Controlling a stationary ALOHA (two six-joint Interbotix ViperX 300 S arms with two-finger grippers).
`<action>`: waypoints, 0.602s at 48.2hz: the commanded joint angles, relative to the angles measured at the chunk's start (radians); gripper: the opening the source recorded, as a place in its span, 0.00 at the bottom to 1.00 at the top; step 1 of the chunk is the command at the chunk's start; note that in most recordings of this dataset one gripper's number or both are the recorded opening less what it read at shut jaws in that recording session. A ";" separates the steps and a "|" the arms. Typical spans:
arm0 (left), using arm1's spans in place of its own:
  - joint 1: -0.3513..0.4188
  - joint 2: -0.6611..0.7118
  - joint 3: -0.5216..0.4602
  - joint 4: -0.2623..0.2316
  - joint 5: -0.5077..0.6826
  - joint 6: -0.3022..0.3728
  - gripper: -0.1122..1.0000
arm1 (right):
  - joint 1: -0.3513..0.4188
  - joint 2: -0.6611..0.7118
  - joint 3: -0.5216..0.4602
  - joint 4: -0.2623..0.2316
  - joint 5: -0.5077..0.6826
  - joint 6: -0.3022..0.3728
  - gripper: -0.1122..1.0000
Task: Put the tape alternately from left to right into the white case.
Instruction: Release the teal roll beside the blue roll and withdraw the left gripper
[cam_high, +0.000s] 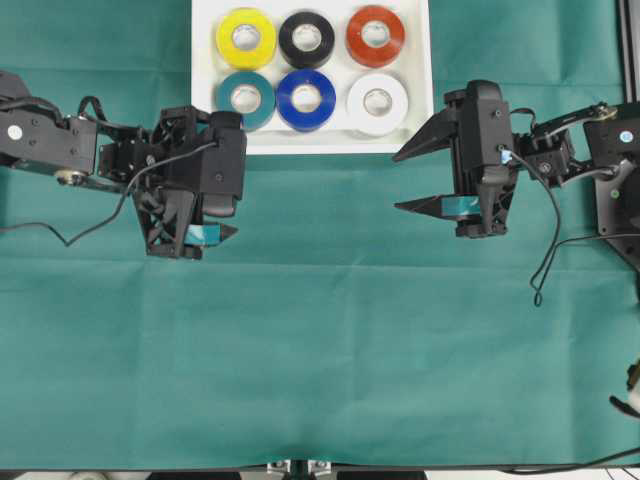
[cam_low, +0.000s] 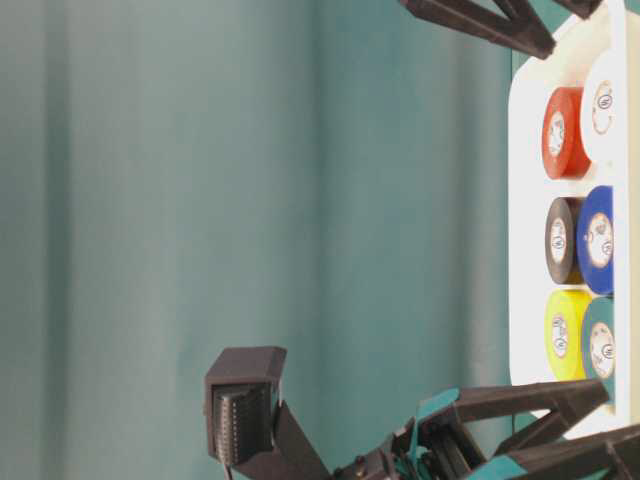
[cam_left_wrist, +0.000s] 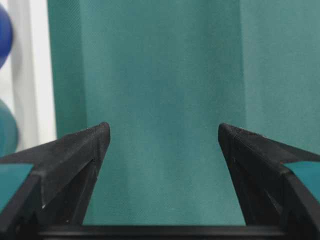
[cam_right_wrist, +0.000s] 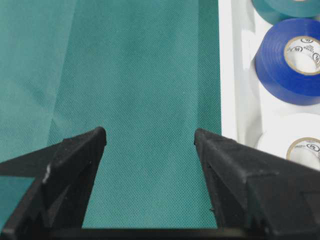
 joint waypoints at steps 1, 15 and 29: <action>-0.012 0.002 -0.005 -0.003 -0.020 -0.003 0.58 | 0.002 -0.003 -0.008 0.002 -0.008 0.002 0.81; -0.021 0.023 0.015 -0.002 -0.078 -0.005 0.58 | 0.018 -0.005 -0.008 0.003 -0.008 0.002 0.81; -0.021 -0.034 0.043 -0.002 -0.078 -0.005 0.58 | 0.018 -0.012 -0.006 0.003 -0.005 0.002 0.81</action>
